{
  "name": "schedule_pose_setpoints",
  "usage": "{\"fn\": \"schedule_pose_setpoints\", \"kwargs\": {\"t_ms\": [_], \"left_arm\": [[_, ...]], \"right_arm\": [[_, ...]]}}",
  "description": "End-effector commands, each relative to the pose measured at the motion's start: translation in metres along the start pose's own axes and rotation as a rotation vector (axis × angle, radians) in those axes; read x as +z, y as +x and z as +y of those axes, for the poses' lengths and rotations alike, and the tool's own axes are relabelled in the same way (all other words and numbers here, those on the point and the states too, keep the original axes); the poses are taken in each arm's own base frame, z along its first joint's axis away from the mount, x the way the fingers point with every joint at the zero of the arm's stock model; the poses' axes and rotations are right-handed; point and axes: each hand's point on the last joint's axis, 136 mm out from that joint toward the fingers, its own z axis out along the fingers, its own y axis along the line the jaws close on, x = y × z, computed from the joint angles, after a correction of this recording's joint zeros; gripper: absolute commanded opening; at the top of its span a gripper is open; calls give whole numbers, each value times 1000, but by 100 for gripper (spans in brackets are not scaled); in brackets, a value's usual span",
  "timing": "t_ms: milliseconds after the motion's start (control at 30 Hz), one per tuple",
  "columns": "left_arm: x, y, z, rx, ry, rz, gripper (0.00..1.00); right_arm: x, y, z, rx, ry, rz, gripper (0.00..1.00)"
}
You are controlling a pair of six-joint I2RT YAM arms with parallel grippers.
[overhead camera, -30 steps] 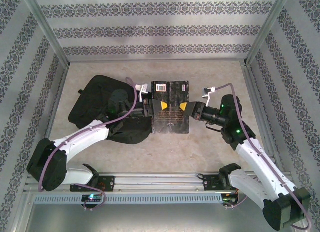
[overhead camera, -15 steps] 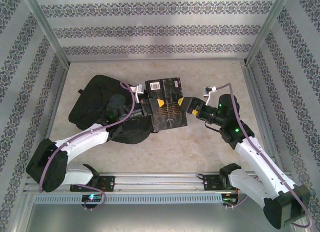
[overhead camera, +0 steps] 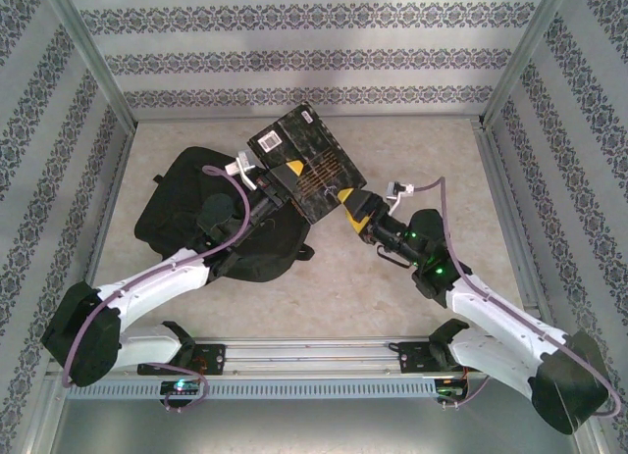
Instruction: Pack the student bag
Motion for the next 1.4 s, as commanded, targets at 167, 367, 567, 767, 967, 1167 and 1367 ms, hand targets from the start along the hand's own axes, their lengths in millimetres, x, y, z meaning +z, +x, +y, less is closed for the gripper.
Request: {"fn": "schedule_pose_setpoints", "kwargs": {"t_ms": [167, 367, 567, 767, 967, 1167, 1367], "left_arm": [[-8, -26, -42, -75, 133, -156, 0], [-13, -26, -29, -101, 95, -186, 0], [-14, -25, -23, -107, 73, -186, 0], [-12, -22, -19, -129, 70, -179, 0], [-11, -18, -13, -149, 55, -167, 0], [-8, -13, -7, -162, 45, -148, 0], [-15, -5, 14, -93, -42, -101, 35]], "right_arm": [[19, -18, 86, -23, -324, -77, 89], [21, -19, 99, -76, -340, -110, 59], [19, -23, 97, -126, -314, -158, 41], [23, -24, 95, -166, -300, -175, 35], [32, -21, 98, -175, -311, -155, 33], [33, -20, 91, -177, -291, -157, 11], [13, -33, 57, -235, -117, -217, 0]]}}
